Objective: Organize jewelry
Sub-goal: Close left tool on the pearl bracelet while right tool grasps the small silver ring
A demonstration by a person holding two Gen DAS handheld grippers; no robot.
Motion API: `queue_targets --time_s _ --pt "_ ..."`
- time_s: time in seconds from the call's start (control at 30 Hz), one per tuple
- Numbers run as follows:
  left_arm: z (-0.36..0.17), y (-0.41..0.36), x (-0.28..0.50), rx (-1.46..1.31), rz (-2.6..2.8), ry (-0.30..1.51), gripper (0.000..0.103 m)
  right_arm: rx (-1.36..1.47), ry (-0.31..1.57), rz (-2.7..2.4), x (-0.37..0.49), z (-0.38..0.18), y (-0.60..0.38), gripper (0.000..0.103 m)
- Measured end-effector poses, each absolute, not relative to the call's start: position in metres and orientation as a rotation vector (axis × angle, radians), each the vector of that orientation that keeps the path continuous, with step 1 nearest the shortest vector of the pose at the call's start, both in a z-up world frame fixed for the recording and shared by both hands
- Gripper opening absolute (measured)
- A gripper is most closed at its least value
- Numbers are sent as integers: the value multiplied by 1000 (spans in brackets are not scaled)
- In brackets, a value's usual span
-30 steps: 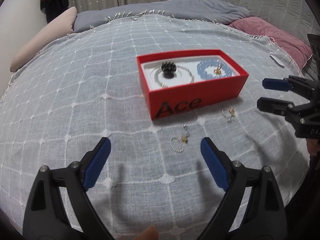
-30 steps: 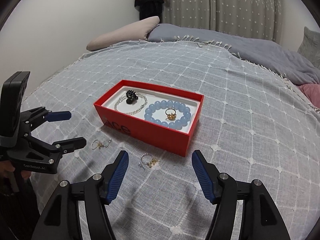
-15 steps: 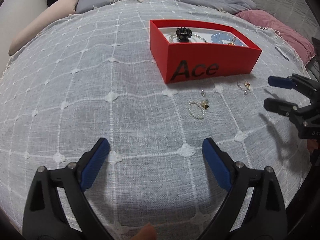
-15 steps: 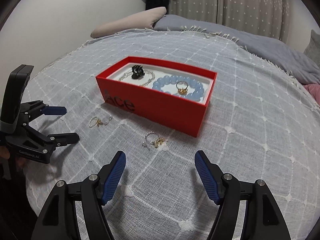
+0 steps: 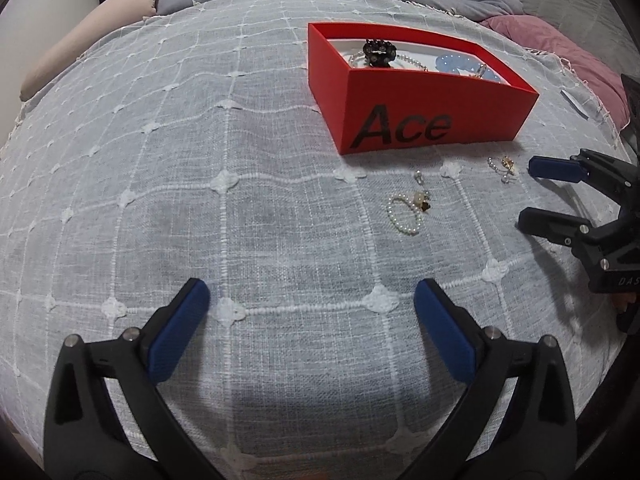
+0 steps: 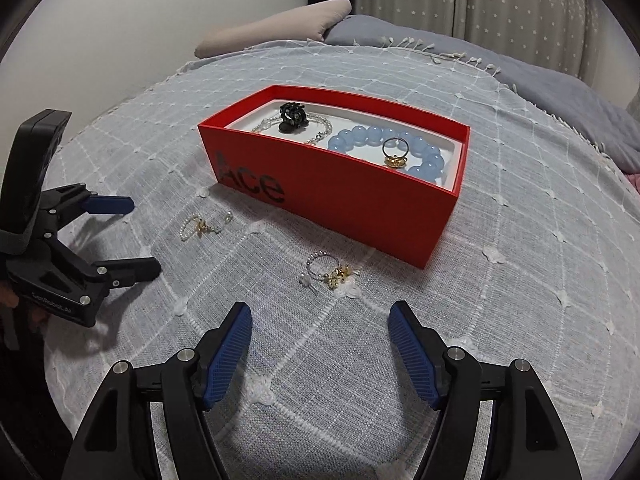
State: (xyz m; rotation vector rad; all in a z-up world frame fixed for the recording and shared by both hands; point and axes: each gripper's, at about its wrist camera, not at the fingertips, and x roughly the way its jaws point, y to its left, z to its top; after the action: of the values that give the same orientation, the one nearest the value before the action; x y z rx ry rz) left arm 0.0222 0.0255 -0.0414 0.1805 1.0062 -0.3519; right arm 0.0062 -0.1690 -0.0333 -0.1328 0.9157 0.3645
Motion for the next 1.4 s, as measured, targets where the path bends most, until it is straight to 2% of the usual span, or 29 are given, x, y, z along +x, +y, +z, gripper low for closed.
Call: queue_targets --time_s 0.23,0.3,0.47,0.57,0.7,0.8,0.93,1.1,1.4 --pt "-37 22 22 185 -401 987 96 -69 932 429 14 -32 -164 71" --pt "-35 19 21 183 -429 983 87 -74 939 428 17 -33 -160 71" --pt "-29 12 23 173 -492 976 75 -65 937 424 21 -33 -160 65" --pt "-27 8 25 157 -547 977 61 -54 935 412 26 -34 -163 59" --pt "-26 3 27 158 -581 971 49 -32 936 404 31 -33 -166 50" --pt "-26 -1 28 164 -586 972 48 -23 935 405 34 -32 -166 46" --pt "-27 -4 29 174 -578 973 46 -49 928 393 38 -30 -165 45" --pt "-27 -4 31 178 -559 972 38 -81 912 375 38 -28 -165 46" --pt "-27 -7 32 202 -547 954 35 -88 880 452 40 -21 -156 43"
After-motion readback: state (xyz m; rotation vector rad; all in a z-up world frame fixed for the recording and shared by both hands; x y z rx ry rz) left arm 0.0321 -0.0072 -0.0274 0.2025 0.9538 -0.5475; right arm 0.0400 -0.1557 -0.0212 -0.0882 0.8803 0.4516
